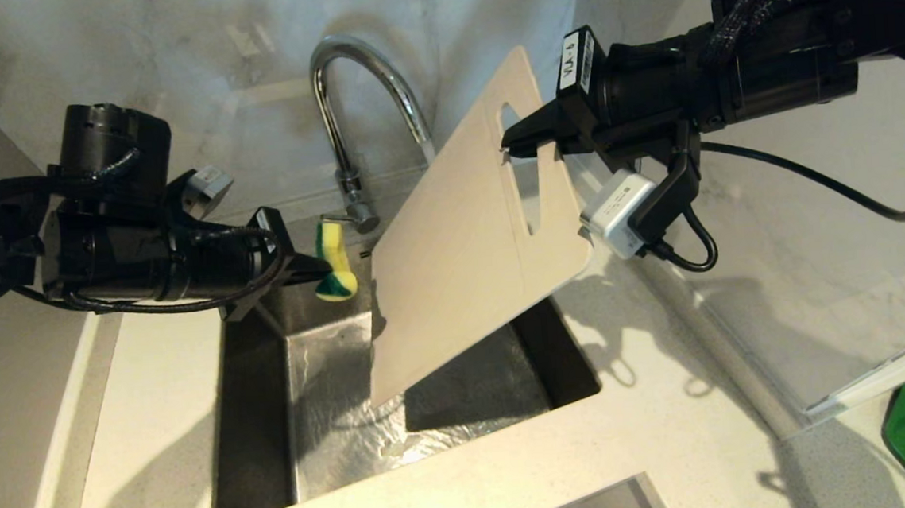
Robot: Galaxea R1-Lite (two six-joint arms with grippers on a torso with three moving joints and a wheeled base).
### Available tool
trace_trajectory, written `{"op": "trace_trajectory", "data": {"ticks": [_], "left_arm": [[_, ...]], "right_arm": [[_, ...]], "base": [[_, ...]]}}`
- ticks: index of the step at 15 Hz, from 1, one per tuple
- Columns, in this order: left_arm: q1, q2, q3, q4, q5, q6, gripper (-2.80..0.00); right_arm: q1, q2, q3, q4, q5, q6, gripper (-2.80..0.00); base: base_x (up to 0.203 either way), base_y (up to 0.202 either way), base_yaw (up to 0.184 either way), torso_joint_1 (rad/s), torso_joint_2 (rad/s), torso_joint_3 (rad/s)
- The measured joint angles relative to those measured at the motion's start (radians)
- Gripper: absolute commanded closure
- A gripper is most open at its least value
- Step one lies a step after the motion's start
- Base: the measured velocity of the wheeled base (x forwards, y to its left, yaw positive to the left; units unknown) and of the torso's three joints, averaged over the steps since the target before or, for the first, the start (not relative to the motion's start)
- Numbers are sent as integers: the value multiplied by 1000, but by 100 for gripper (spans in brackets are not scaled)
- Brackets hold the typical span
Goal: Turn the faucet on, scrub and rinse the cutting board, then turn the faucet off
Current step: Scrub the cutting board underwater
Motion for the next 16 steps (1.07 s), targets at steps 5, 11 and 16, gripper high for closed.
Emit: {"op": "trace_trajectory", "data": {"ticks": [5,11,16], "left_arm": [[0,-57,14,1,-56,-26,0],[0,-71,1,-11,-59,-35,0],[-2,-67,-4,-11,-61,-35,0]], "right_arm": [[0,2,21,0,-1,-1,0],[-7,18,29,0,-4,-3,0],[-11,37,23,-3,-5,-5,0]], "base": [[0,0,0,0,0,0],[0,0,0,0,0,0],[0,0,0,0,0,0]]}}
